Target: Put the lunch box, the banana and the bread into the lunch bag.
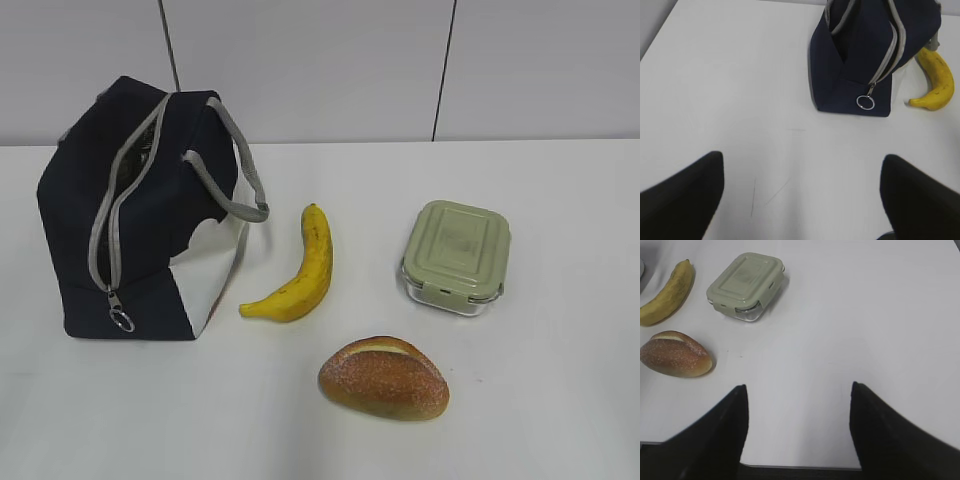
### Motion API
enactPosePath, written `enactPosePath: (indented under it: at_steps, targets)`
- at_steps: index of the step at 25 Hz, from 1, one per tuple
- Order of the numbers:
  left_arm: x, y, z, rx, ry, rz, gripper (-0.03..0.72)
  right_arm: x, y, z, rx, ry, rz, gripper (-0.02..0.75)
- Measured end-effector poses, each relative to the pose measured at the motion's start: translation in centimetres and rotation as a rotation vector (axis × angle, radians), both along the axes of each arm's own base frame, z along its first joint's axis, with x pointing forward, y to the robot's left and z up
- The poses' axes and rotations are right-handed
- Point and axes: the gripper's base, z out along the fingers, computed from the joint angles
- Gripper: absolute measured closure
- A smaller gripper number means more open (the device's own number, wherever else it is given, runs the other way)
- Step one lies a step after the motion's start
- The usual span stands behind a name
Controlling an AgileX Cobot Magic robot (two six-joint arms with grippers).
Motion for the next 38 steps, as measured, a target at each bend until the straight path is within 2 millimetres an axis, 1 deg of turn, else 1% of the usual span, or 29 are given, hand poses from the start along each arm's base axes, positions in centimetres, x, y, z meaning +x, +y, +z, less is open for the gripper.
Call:
enactPosePath:
  at_steps: [19,22,25,31,35,38]
  targets:
    - [0.0,0.0,0.0,0.0,0.0,0.0,0.086,0.0,0.0,0.0,0.0,0.0,0.0,0.267]
    - [0.1,-0.1,0.1,-0.005,0.025,-0.004,0.086,0.0,0.0,0.0,0.0,0.0,0.0,0.267]
    - [0.2,-0.1,1.0,-0.008,0.044,-0.006,0.086,0.0,0.0,0.0,0.0,0.0,0.0,0.267]
    - [1.1,-0.1,3.9,-0.008,0.056,-0.007,0.09,0.0,0.0,0.0,0.0,0.0,0.0,0.267]
    - [2.1,-0.2,5.9,-0.011,0.076,-0.009,0.092,0.0,0.0,0.0,0.0,0.0,0.0,0.267]
    - [3.2,-0.4,6.9,-0.026,0.101,-0.02,0.094,0.0,0.0,0.0,0.0,0.0,0.0,0.267]
